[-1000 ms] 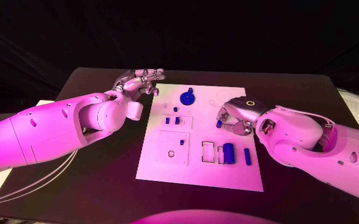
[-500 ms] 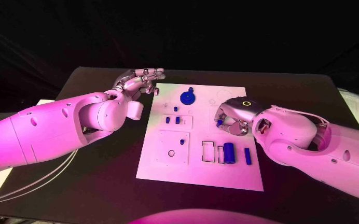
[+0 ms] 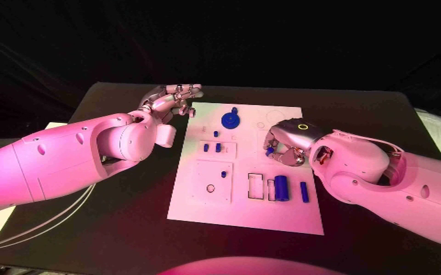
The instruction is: Assemble the parts on the task board
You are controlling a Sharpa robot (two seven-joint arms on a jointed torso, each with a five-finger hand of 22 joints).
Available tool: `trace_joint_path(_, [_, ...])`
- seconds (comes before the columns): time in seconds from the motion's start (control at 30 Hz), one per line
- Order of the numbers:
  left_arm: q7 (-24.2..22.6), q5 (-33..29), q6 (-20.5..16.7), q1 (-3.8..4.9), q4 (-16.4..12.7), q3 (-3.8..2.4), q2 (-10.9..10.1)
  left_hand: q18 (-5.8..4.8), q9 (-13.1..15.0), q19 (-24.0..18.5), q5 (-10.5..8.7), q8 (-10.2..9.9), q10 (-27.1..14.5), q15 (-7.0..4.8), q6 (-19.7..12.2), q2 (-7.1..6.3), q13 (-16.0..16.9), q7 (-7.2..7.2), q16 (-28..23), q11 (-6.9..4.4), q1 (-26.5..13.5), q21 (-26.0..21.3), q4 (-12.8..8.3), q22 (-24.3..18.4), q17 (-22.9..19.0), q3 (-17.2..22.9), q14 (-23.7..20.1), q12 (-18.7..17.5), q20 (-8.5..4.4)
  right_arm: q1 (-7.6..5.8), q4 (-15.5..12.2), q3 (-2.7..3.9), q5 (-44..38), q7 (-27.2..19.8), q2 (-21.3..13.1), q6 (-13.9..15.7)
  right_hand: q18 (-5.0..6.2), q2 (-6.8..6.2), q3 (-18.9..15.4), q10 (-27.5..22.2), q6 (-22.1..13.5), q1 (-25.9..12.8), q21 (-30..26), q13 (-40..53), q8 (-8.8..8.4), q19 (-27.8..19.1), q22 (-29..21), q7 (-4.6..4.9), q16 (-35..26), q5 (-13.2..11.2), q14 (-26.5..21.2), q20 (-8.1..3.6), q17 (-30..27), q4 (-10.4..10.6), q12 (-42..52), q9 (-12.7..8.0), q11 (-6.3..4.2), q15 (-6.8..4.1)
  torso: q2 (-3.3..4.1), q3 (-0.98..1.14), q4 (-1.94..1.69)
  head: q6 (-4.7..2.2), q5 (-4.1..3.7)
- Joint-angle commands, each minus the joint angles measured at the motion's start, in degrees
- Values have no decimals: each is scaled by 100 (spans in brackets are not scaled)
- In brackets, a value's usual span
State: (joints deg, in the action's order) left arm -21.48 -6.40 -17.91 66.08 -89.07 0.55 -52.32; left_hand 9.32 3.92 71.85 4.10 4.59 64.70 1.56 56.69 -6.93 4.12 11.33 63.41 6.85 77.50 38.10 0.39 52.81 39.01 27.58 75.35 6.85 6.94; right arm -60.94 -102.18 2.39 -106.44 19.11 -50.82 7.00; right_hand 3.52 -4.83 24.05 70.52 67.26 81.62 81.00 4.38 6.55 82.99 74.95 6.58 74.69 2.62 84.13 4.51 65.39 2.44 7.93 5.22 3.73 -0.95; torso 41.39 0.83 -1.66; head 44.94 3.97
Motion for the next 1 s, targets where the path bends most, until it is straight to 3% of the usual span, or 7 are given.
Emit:
trace_joint_path(0.03, [-23, 8, 111, -4, -6, -3, 7, 51, -3, -39, 34, 25, -41, 0, -27, 42, -7, 2, -1, 0, -2, -34, -3, -5, -9, -45, -55, 25, 18, 5, -92, 4, -52, -21, -40, 319, -50, 134, 32, 158, 60, 136, 22, 3, 26, 37, 220, -36, 34, 34, 227, 9, 2, -11, 0, 81, -104, -48, -2, 2, 3, -6, -8])
trace_joint_path(0.33, [-17, 8, 112, -6, 7, -3, 11, 53, -2, -41, 34, 30, -49, 1, -32, 48, -6, 2, 0, 1, 1, -48, -7, -15, -15, -51, -57, 33, 19, -91, -481, 66, 263, -1, -258, 478, -51, 128, 33, 160, 60, 133, 28, 2, 25, 42, 228, -33, 25, 32, 224, 6, -15, -15, -9, 84, -102, -51, -1, 1, 1, -21, -10])
trace_joint_path(0.5, [-18, 8, 114, -8, 9, -3, 18, 53, -2, -41, 34, 30, -49, 1, -32, 48, -6, 2, 0, 1, 1, -48, -7, -15, -15, -51, -57, 33, 19, -130, -671, 81, 433, -49, -210, 478, -51, 124, 34, 160, 60, 132, 28, 1, 25, 41, 228, -32, 23, 33, 224, 5, -19, -18, -13, 86, -102, -52, 2, -2, 9, -31, 1])
trace_joint_path(0.77, [-21, 8, 128, -11, 13, -3, 61, 53, -2, -41, 35, 31, -54, 1, -36, 49, -6, 3, 1, 2, 4, -50, -9, -16, -15, -53, -58, 35, 19, 16, -787, 73, 498, -237, 434, 446, -47, 121, 50, 150, 47, 133, 16, -6, 14, 32, 210, -19, 18, 36, 220, -2, -32, -34, -46, 92, -95, -55, 4, 0, -13, -9, 68])
trace_joint_path(0.93, [-18, 8, 128, -11, 13, -3, 74, 54, -2, -41, 35, 32, -58, 1, -39, 50, -7, 4, 2, 2, 6, -51, -11, -17, -16, -55, -59, 37, 20, 108, -661, 7, 490, -337, 800, 351, -43, 116, 51, 142, 36, 123, 7, -9, 5, 24, 195, -12, 10, 36, 216, -4, -48, -39, -66, 94, -88, -52, 5, -16, -23, 36, 125])
trace_joint_path(1.0, [-17, 8, 128, -11, 12, -3, 77, 54, -2, -41, 35, 32, -58, 1, -39, 50, -7, 4, 2, 2, 6, -51, -11, -17, -16, -55, -59, 37, 20, 157, -585, -28, 489, -379, 927, 308, -42, 112, 52, 134, 26, 117, 1, -13, -3, 19, 187, -7, 10, 37, 214, -5, -50, -44, -83, 96, -83, -48, 2, -13, -16, 48, 146])
